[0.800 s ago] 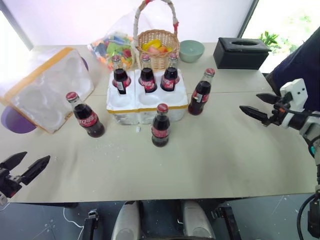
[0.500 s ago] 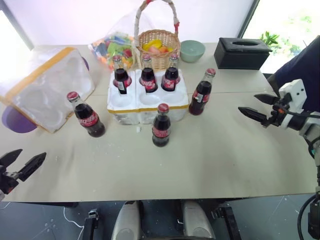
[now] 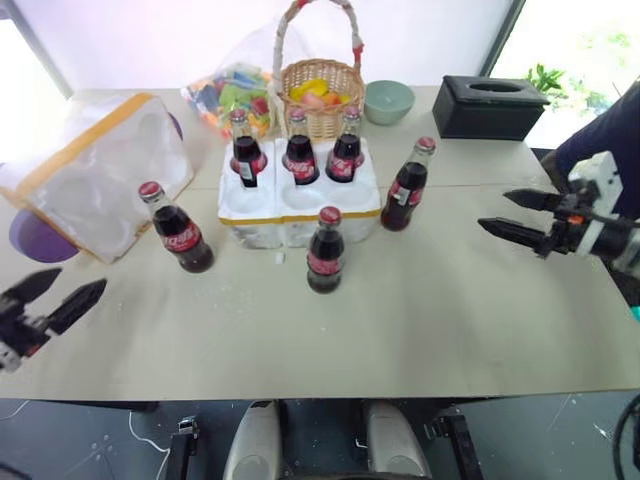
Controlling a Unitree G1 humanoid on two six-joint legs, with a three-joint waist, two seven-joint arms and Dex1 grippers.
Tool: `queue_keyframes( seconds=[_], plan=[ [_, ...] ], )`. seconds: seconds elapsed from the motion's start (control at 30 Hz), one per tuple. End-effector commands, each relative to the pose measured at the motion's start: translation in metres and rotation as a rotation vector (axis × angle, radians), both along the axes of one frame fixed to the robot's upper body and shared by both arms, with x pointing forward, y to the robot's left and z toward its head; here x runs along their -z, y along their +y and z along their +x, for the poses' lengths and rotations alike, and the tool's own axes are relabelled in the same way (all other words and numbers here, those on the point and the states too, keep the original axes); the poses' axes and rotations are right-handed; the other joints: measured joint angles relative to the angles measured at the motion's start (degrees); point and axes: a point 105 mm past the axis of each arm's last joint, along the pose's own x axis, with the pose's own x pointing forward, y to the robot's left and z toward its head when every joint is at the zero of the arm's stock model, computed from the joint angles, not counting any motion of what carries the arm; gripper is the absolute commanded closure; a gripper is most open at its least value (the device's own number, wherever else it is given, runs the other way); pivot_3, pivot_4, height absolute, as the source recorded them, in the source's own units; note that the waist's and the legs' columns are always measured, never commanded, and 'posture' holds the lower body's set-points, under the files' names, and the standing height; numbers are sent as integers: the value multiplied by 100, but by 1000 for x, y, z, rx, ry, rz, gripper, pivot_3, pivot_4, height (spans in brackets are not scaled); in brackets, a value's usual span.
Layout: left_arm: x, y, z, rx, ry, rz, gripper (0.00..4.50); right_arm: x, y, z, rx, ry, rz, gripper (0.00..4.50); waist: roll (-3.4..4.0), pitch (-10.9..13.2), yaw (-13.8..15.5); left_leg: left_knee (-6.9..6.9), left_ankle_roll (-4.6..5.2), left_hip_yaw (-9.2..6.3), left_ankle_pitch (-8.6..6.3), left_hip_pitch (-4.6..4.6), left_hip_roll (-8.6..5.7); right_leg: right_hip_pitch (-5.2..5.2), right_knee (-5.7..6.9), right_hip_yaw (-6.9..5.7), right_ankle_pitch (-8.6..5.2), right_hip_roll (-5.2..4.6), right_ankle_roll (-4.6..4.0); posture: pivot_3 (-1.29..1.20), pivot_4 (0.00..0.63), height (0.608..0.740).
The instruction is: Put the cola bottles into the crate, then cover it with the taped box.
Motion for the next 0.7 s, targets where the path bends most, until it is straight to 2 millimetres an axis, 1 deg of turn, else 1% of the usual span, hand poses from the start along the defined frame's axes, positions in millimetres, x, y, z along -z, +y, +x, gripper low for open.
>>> queue_keyframes(
  seconds=[0.03, 0.1, 0.17, 0.23, 0.33, 0.4, 0.5, 0.7],
  plan=[
    [-6, -8, 17, 75, -18, 27, 142, -34, 27, -31, -193, -29, 2, 0, -1, -1, 11, -2, 0, 0, 0, 1, 2, 0, -1, 0, 0, 2, 0, 0, 150, 740],
    [-10, -15, 37, 134, -28, 35, 142, -43, 47, -53, -311, -7, -5, 0, 0, 1, 32, -4, -1, 3, -1, 1, 3, -1, -2, 1, 0, 3, 0, 0, 150, 740],
    [-10, -23, 52, 194, -25, 48, 142, -49, 63, -71, -390, 8, -10, 0, 0, 1, 46, -4, -1, 1, -1, 0, 9, -3, 1, 0, 0, 12, 0, 0, 150, 740],
    [-9, -31, 64, 246, -18, 60, 142, -54, 74, -84, -445, 16, -3, 0, -3, -1, 37, -3, -1, 2, -1, 0, 11, -2, -1, 1, 3, 13, -2, 0, 150, 740],
    [-9, -40, 81, 303, -24, 71, 142, -61, 89, -97, -497, 11, 5, 0, -6, 0, 18, -1, -1, 12, -1, 0, 10, -3, -5, 12, 7, 13, 2, 0, 150, 740],
    [-6, -47, 89, 348, -16, 82, 142, -64, 94, -100, -502, -3, 9, 0, -7, -1, 25, -1, -1, 14, -1, 1, 10, -3, -4, 13, 10, 13, 2, 0, 150, 740],
    [-2, -56, 100, 390, -12, 94, 142, -67, 97, -97, -483, -21, 30, 0, -7, -1, 27, -1, -1, 16, 0, 0, 11, -5, -3, 16, 12, 14, 2, 0, 150, 740],
    [12, -68, 115, 428, 7, 130, 142, -65, 97, -89, -432, -37, 50, 0, -10, -1, 32, 1, 1, 18, 0, -2, 10, -6, -3, 19, 16, 14, 9, 0, 150, 740]
  ],
)
